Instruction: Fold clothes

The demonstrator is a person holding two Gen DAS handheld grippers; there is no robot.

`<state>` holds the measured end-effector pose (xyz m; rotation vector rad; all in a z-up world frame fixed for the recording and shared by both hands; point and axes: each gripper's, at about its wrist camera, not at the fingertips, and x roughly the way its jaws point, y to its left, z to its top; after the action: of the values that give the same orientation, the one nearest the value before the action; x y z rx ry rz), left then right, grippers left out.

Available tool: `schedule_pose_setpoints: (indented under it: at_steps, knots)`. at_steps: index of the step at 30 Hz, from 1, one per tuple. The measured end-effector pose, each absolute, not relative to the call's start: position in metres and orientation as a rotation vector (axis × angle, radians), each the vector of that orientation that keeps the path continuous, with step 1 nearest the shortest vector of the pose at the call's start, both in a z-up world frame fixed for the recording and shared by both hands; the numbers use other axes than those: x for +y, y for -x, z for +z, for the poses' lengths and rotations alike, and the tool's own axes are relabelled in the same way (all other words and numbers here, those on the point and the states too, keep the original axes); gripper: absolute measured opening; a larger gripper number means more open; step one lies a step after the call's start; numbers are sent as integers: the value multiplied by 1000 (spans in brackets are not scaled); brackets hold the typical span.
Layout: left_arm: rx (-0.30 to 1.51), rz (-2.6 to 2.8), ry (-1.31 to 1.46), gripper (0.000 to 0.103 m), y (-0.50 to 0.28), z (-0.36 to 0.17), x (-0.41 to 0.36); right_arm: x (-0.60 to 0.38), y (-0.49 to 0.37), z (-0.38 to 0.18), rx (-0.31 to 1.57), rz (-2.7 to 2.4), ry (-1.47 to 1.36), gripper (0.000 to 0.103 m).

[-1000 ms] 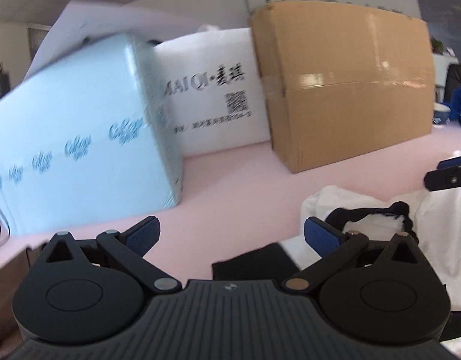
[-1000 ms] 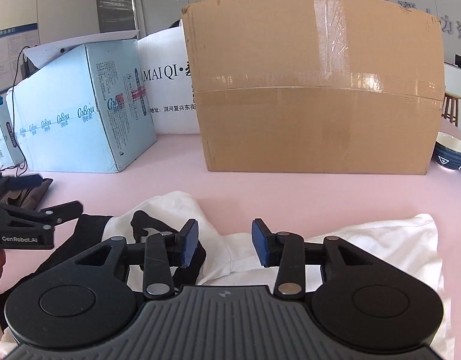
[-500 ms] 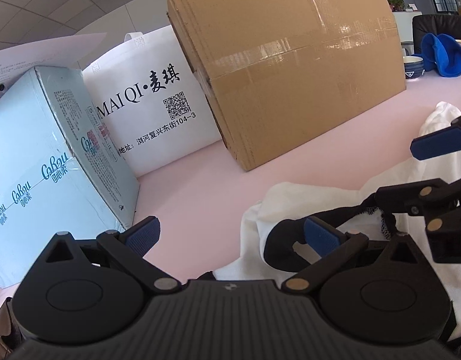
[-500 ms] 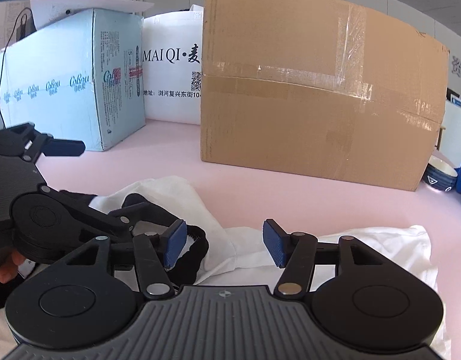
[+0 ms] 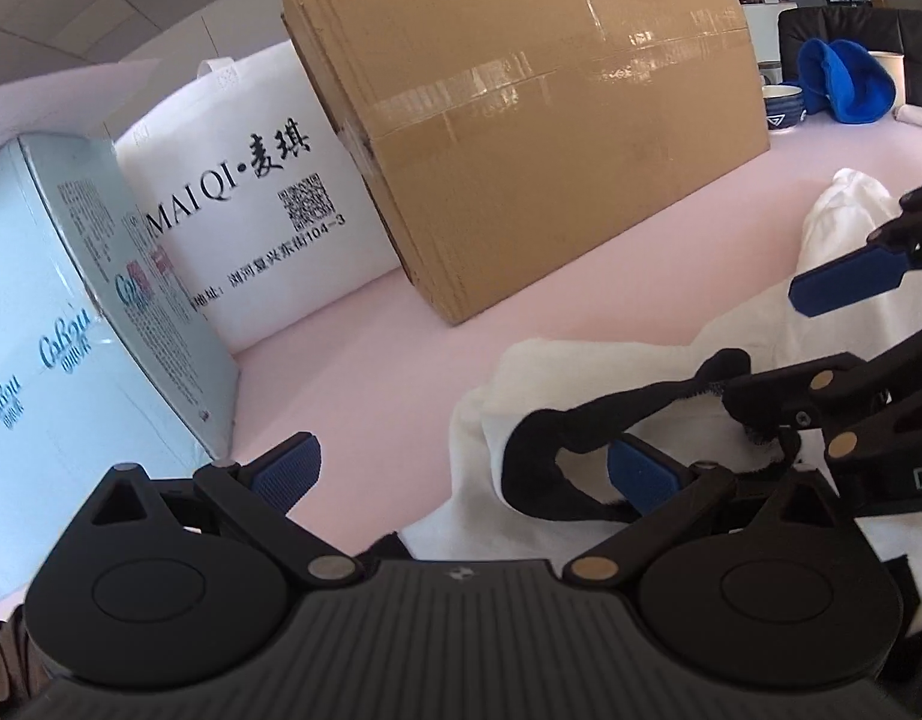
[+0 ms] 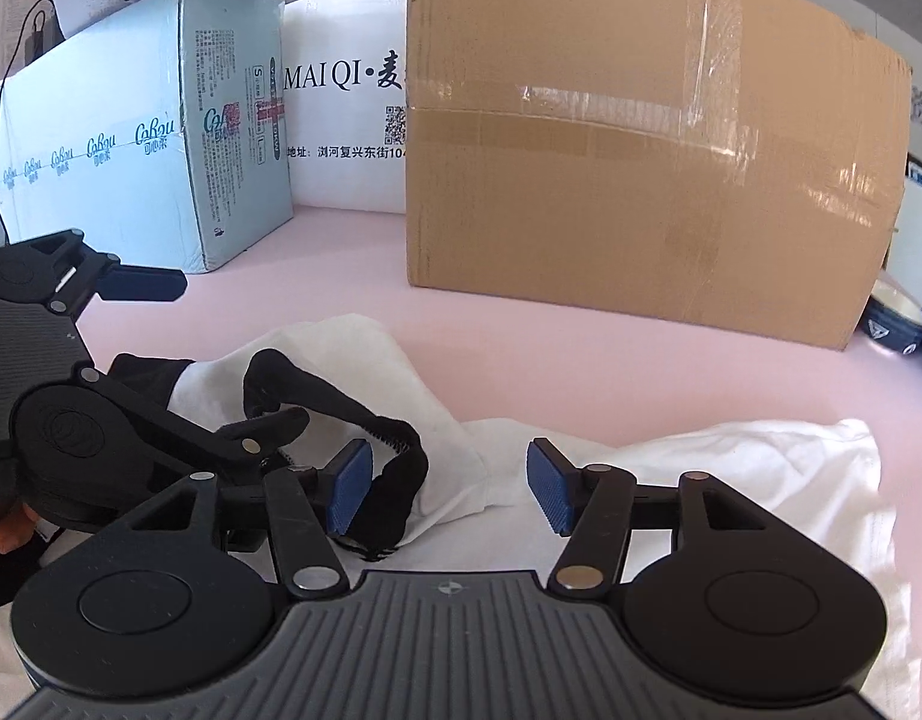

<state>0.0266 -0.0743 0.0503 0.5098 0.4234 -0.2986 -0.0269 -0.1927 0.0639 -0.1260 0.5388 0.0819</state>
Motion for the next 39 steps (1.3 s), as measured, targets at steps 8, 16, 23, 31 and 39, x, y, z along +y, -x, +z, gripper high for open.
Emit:
schedule_pose_setpoints:
  at_steps: [8, 16, 23, 31, 39]
  knots:
    - [517, -281, -452, 64, -40, 55, -62, -197, 19, 58, 621, 81, 107, 27]
    - [616, -360, -355, 19, -43, 61, -52, -210, 24, 64, 657, 174, -21, 8]
    - [618, -381, -301, 16, -30, 73, -40, -204, 39, 75, 607, 225, -13, 5]
    - [732, -392, -305, 19, -22, 61, -24, -197, 65, 66, 659, 327, 10, 4]
    - [667, -312, -434, 77, -14, 60, -29, -203, 63, 66, 653, 313, 50, 8]
